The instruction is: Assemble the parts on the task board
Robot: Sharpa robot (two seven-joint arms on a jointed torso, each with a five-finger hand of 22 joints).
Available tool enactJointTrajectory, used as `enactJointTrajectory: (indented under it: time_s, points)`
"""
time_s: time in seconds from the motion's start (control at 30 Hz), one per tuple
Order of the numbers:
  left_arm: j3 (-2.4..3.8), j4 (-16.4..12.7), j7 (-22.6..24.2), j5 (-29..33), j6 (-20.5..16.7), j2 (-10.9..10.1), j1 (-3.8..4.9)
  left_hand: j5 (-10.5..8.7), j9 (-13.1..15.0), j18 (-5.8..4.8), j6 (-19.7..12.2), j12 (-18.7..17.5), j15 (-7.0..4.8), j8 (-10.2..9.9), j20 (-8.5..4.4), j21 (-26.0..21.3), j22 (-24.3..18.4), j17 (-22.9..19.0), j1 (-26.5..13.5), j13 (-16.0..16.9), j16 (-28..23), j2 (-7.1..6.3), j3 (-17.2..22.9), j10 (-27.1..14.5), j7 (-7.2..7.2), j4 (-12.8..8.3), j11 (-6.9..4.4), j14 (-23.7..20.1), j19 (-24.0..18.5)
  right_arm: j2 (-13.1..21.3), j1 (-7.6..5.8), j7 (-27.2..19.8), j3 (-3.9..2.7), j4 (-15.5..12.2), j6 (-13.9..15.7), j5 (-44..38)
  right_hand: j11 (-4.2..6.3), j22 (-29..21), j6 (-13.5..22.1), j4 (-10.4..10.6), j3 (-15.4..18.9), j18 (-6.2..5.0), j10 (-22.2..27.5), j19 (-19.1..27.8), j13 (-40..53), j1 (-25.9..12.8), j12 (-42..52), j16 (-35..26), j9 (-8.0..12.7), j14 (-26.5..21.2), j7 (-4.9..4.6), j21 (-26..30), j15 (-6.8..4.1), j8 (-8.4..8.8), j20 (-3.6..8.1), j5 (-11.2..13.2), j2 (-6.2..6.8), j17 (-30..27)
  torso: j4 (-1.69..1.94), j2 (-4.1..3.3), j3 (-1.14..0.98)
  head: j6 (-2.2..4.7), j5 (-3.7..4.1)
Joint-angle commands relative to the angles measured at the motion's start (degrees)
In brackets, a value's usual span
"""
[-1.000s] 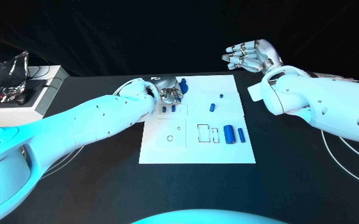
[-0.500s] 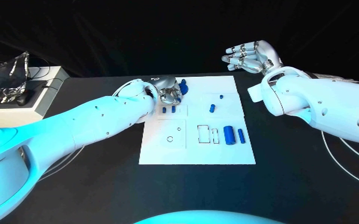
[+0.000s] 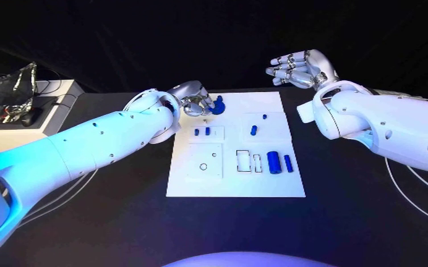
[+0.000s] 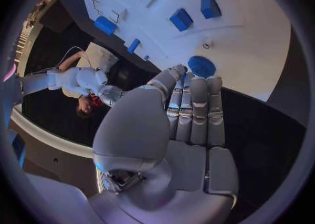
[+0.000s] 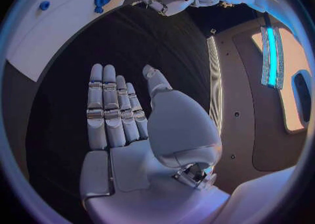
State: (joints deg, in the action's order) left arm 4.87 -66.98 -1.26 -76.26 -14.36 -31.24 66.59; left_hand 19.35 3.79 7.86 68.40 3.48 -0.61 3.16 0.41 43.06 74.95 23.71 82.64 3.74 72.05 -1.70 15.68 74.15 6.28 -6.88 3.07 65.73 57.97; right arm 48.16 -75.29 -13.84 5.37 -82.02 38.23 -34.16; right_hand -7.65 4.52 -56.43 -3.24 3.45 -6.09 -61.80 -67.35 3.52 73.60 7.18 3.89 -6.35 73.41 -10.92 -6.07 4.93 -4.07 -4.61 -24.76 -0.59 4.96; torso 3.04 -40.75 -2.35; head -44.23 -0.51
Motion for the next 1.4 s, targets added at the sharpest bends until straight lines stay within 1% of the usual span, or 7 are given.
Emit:
enactJointTrajectory:
  time_s: [0.03, 0.17, 0.33, 0.47, 1.0, 1.2, 1.4]
  points:
    - [0.43, -1.4, -0.7, 3.7, 2.5, -1.2, 0.01, 0.19, 0.0, 1.06, -0.1, 0.2, 0.16, 0.4, 0.09, 0.2, 0.6, 0.1, -0.3, 0.0, -0.3, -0.17, -0.1, -0.2, 0.44, -0.1, 0.23, 0.4, 0.2, 0.1, 0.01, -0.4, -0.01, 0.0, -0.8, -0.4, -0.12, 0.0, -0.4, 0.1, -0.2, 0.85, -0.4, -0.1, -0.1, 0.0, -0.3, -0.1, -0.1, 0.0, 0.06, -0.4, 0.09, 0.14, -0.12, -0.2, 0.28, -0.1, 0.2, 0.25, 0.03, -0.18, 0.01]
    - [0.82, -2.2, -1.6, 4.3, 4.1, -2.8, 0.02, 0.22, 0.0, 1.06, -0.1, 0.2, 0.18, 0.4, 0.16, 0.1, 0.6, 0.3, -0.3, 0.0, -0.4, -0.15, -0.4, -0.2, 0.44, -0.1, 0.22, 0.3, 0.1, 0.2, 0.01, -0.3, 0.0, 0.1, -0.9, -0.4, -0.12, 0.0, -0.4, 0.1, -0.2, 0.85, -0.4, -0.1, -0.1, 0.0, -0.3, -0.1, -0.1, 0.0, 0.06, -0.4, 0.09, 0.14, -0.12, -0.2, 0.28, -0.1, 0.48, 0.54, 0.12, -0.44, 0.0]
    - [0.8, -1.7, -1.8, 4.3, 4.6, -3.2, -0.07, 0.21, 0.0, 1.04, -0.2, 0.2, 0.19, 0.4, 0.16, 0.1, 0.6, 0.4, -0.2, 0.0, -0.5, -0.14, -0.5, -0.3, 0.44, 0.0, 0.23, 0.2, 0.0, 0.2, 0.03, -0.4, 0.02, 0.2, -0.9, -0.4, -0.15, -0.1, -0.4, 0.1, -0.2, 0.85, -0.4, 0.0, -0.1, 0.0, -0.3, -0.1, -0.1, -0.1, 0.04, -0.5, 0.12, 0.16, -0.13, -0.2, 0.36, -0.1, 0.6, 0.67, 0.3, -0.56, 0.0]
    - [0.46, -0.9, -1.6, 3.9, 4.6, -2.9, -0.21, 0.21, 0.0, 1.04, -0.2, 0.2, 0.19, 0.4, 0.16, 0.1, 0.6, 0.4, -0.2, 0.0, -0.5, -0.14, -0.5, -0.3, 0.44, 0.0, 0.23, 0.2, 0.0, 0.1, 0.06, -0.4, 0.03, 0.2, -1.0, -0.4, -0.17, -0.2, -0.4, 0.1, -0.2, 0.85, -0.3, 0.0, -0.1, 0.1, -0.3, -0.1, -0.1, -0.1, 0.03, -0.5, 0.14, 0.15, -0.15, -0.3, 0.35, -0.1, 0.5, 0.56, 0.22, -0.48, -0.11]
    - [-1.88, 2.9, -0.9, 2.4, 4.1, -0.1, -0.69, 0.21, 0.0, 1.03, -0.2, 0.2, 0.2, 0.4, 0.12, 0.2, 0.6, 0.7, 0.1, 0.0, -0.6, -0.05, -0.6, -0.3, 0.5, 0.0, 0.27, 0.2, 0.0, -0.1, 0.14, -0.4, 0.04, 0.2, -1.1, -0.3, -0.17, -0.2, -0.4, 0.1, -0.2, 0.85, -0.3, 0.0, -0.1, 0.1, -0.3, -0.1, -0.1, -0.1, 0.03, -0.5, 0.14, 0.15, -0.15, -0.3, 0.35, -0.1, 0.41, 0.4, 0.15, -0.69, 0.09]
    - [-2.18, 3.6, -0.8, 2.2, 4.2, 0.4, -0.85, 0.2, 0.0, 1.02, -0.2, 0.2, 0.21, 0.4, 0.1, 0.2, 0.6, 0.8, 0.1, 0.0, -0.6, -0.03, -0.6, -0.3, 0.51, 0.0, 0.28, 0.2, 0.0, 0.0, 0.15, -0.4, 0.04, 0.1, -1.1, -0.3, -0.17, -0.2, -0.4, 0.1, -0.2, 0.85, -0.3, 0.0, -0.1, 0.1, -0.3, -0.1, -0.1, -0.1, 0.03, -0.5, 0.14, 0.15, -0.15, -0.3, 0.35, -0.1, 0.55, 0.46, 0.2, -0.9, 0.29]
    - [-2.28, 4.1, -0.7, 2.2, 3.8, 0.8, -0.9, 0.2, 0.0, 1.02, -0.2, 0.2, 0.21, 0.4, 0.1, 0.2, 0.6, 0.8, 0.1, 0.0, -0.6, -0.03, -0.6, -0.3, 0.51, 0.0, 0.28, 0.2, 0.0, -0.1, 0.15, -0.4, 0.04, 0.1, -1.1, -0.3, -0.17, -0.2, -0.4, 0.1, -0.2, 0.85, -0.3, 0.0, -0.1, 0.1, -0.3, -0.1, -0.1, -0.1, 0.03, -0.5, 0.14, 0.15, -0.15, -0.3, 0.35, -0.1, 0.51, 0.52, 0.2, -0.94, 0.23]
